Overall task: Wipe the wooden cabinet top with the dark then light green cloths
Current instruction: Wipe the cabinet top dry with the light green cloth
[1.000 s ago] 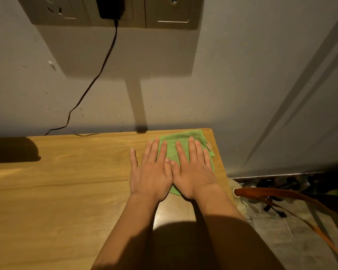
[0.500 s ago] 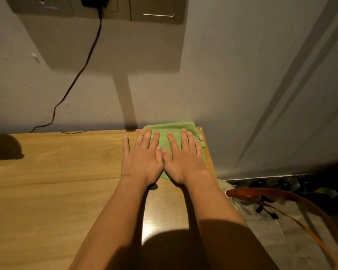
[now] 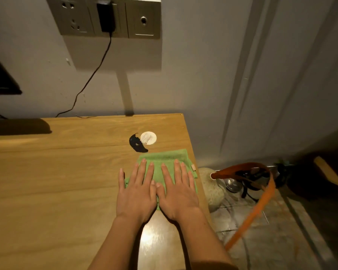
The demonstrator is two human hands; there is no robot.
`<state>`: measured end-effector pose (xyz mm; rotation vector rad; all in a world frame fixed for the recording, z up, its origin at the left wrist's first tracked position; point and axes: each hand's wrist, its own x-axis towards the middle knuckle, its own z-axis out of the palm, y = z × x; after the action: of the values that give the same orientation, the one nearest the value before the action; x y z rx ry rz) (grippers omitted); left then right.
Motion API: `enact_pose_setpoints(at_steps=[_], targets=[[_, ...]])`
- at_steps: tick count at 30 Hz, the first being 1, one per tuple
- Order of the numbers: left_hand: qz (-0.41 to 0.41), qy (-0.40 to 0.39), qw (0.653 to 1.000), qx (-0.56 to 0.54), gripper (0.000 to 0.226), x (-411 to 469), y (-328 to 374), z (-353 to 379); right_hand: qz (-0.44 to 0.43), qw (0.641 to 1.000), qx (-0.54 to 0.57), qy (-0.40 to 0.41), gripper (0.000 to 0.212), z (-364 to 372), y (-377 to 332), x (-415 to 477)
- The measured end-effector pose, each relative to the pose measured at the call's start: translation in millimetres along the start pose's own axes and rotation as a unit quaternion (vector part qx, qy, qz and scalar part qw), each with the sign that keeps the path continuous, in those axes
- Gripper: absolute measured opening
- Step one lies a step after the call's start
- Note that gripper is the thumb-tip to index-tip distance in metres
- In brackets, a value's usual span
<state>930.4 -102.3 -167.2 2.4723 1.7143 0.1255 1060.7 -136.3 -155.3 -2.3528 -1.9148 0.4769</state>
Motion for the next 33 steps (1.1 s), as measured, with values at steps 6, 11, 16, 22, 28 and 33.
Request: enact_pose_setpoints(at_steps=[6, 11, 16, 22, 28, 33], targets=[[-0.007, -0.033, 0.999, -0.006, 0.059, -132, 37, -7, -0.01, 1.0, -0.015, -0.021, 0.062, 14, 12, -133], [-0.015, -0.076, 0.997, 0.011, 0.059, -200, 64, -31, 0.023, 0.999, -0.036, -0.012, 0.06, 3, 14, -207], [0.002, -0.084, 0.996, 0.013, 0.056, -206, 69, -40, 0.03, 0.998, -0.045, -0.015, 0.057, -9, 11, -218], [0.004, -0.084, 0.996, 0.0, 0.059, -172, 61, -27, 0.027, 0.999, -0.021, -0.012, 0.061, -1, 17, -181], [-0.002, -0.046, 0.999, 0.029, 0.061, -62, 56, -7, 0.009, 0.999, -0.018, -0.033, 0.06, -7, 38, -71], [0.011, -0.032, 0.998, 0.058, 0.063, 69, 45, -3, 0.014, 0.999, -0.021, -0.021, 0.059, -30, 46, 55]])
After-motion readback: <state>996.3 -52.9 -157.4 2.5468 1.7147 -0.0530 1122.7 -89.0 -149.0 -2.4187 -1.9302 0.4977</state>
